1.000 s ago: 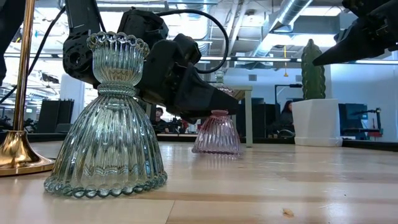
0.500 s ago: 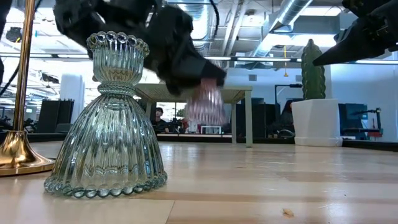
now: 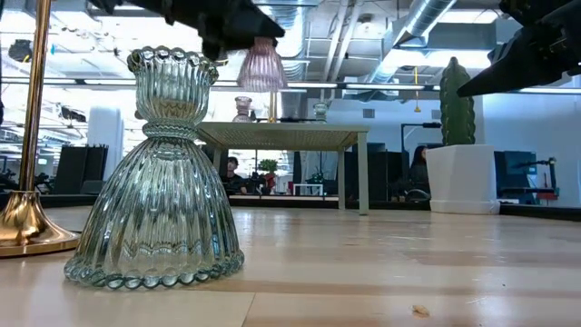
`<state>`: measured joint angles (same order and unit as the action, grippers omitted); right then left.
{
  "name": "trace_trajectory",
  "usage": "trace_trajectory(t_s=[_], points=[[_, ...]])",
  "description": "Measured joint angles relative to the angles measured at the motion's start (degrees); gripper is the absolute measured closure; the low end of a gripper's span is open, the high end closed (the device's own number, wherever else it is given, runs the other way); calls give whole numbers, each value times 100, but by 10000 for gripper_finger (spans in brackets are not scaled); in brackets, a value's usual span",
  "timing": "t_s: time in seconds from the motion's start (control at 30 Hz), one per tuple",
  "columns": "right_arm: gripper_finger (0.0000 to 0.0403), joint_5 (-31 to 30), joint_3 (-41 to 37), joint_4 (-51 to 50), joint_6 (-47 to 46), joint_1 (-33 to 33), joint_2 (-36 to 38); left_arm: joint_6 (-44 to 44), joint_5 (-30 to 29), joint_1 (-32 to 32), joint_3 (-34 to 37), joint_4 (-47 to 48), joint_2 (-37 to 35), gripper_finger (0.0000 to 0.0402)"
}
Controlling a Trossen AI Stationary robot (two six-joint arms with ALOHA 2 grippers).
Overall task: Pick & Place candle stick holders
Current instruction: Put the pink glass candle holder on the shelf
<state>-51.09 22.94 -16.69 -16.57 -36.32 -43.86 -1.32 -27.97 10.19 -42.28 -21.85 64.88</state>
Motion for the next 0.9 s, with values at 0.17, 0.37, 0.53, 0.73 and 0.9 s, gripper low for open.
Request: trace_trajectory(t_s=[0.17,0.37,0.53,0.73,0.9], points=[[403,0,0,0,0,0,0,-322,-736,-307,-2,8,-411,265],[403,1,0,0,0,0,0,-312,-1223,-898,-2,59,-473,265],[403,2,0,0,0,0,0,-67,-1431,-1403,-2,159,-345,265],[403,2,0,-52,0,0,0,644,-1445,-1892,-4,779,-297,265],[403,2,0,-74,0,0,0,793,-1378,-2059,-7,818,-246,265]])
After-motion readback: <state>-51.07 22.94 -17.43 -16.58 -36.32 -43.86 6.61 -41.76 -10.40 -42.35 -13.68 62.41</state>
